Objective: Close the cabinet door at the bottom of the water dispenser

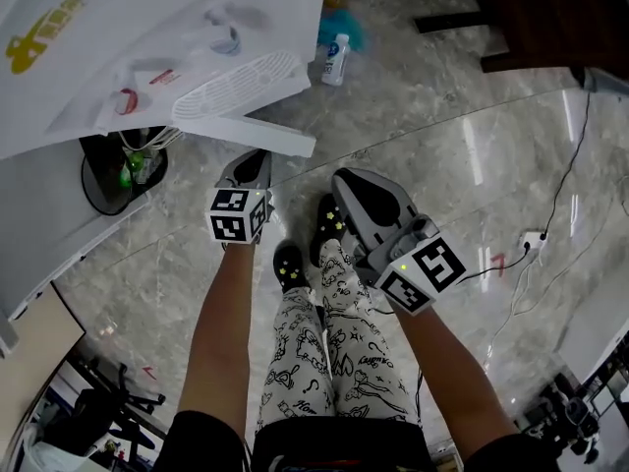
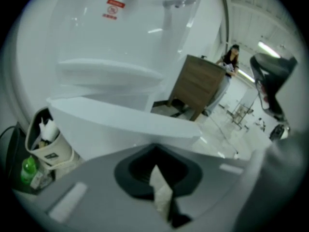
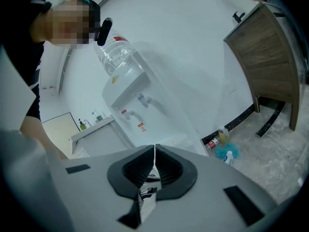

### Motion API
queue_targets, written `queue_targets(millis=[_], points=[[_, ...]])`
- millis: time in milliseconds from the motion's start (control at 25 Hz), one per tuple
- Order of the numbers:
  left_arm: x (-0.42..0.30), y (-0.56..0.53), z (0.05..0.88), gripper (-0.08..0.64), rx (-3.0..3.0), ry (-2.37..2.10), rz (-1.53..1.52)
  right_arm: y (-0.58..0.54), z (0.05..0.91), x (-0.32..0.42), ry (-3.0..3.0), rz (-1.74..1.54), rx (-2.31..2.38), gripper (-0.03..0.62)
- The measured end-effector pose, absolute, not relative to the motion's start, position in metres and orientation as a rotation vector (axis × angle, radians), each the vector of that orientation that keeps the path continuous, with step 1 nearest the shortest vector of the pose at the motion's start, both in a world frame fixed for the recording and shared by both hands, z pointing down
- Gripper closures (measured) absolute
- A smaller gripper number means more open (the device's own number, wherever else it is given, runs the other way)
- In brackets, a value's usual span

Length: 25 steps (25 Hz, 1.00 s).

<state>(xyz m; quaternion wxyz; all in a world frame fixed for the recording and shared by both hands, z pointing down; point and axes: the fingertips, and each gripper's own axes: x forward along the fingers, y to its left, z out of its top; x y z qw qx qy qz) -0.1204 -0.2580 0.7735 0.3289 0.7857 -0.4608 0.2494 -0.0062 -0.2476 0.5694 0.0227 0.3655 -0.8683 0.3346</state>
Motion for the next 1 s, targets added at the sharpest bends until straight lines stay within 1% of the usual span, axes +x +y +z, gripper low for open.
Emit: queue_targets(millis=[200,440,560,840,1000], points=[[-0.111,-0.293,0.774,0.561,2.135,-1.151,0.76,-0.257,0.569,0.006,-2.682,1.107,1.136,0.575],[-0.13,-0.338,0.779,0.56,1.952,-1.308,0.636,-0.261,0.571,0.029,-2.66,1.171,1.217,0.575],[-0.138,-0.352,0.777,0.56,1.924,-1.349,0.621,-0.259,0.572,0.034,-2.654,1.169,1.228,0.575],[-0.15,-0.364,0.775,0.56,1.85,-1.363,0.552,-0.258,0.567,0.043,-2.651,1.096,1.233,0.575],[-0.16,-0.366,0.771,0.56,1.86,-1.406,0.549,-0.256,0.563,0.045,-2.655,1.11,1.255,0.575]])
